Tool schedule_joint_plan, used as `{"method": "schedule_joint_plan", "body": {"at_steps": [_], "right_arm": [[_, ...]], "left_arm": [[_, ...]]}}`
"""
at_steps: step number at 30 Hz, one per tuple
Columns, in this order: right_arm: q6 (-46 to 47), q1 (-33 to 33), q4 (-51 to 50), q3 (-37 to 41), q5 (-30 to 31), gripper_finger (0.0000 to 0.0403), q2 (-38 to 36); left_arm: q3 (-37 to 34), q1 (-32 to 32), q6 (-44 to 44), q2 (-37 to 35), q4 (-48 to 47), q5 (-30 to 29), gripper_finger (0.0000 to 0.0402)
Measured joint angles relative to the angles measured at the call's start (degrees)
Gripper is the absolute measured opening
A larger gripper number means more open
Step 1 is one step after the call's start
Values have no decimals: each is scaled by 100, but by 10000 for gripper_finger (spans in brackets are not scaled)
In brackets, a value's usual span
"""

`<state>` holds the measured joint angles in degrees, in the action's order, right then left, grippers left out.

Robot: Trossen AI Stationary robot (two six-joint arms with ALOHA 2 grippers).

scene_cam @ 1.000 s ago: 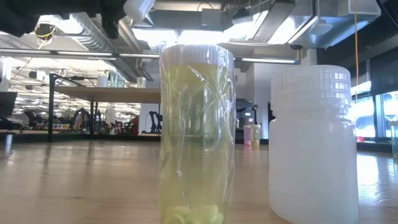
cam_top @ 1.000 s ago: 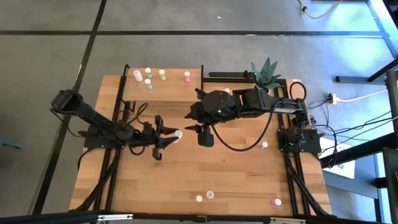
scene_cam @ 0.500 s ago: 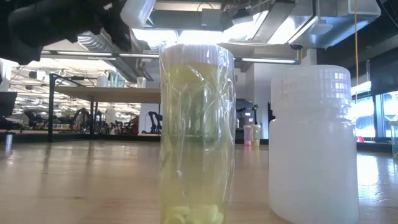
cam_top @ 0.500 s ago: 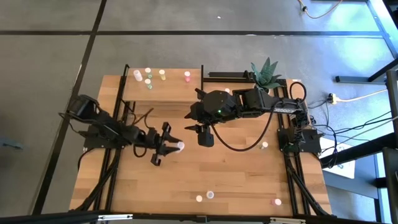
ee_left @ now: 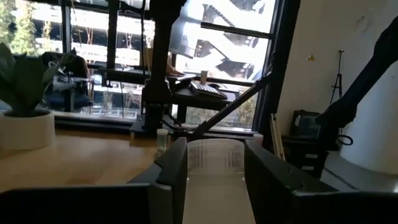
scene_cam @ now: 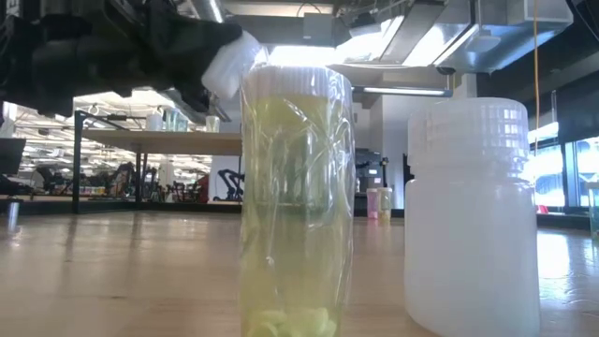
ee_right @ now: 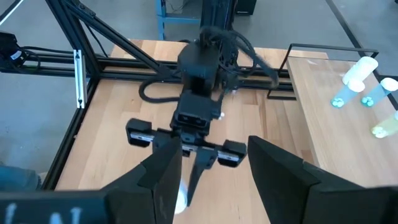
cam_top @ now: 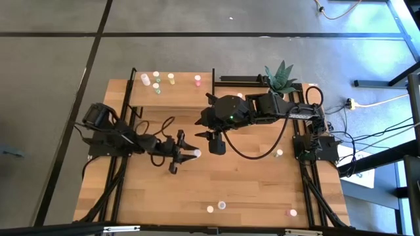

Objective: Pick and place medicine bottles onto shelf by color
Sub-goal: Put the top white pill bottle aligned with the other white pill bottle on the shelf

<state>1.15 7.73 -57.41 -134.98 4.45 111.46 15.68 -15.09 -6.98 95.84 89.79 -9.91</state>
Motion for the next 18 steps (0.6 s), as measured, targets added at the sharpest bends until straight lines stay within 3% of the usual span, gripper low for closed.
{"method": "schedule_joint_plan", "body": {"at_steps": [9, 18], "right_arm": [[2, 2, -2, 0, 0, 186, 0], [-2, 2, 15, 0, 0, 186, 0]], "left_arm": [[-47, 2, -42, 95, -8, -2, 114], [-810, -403, -5, -823, 1, -736, 114]]}}
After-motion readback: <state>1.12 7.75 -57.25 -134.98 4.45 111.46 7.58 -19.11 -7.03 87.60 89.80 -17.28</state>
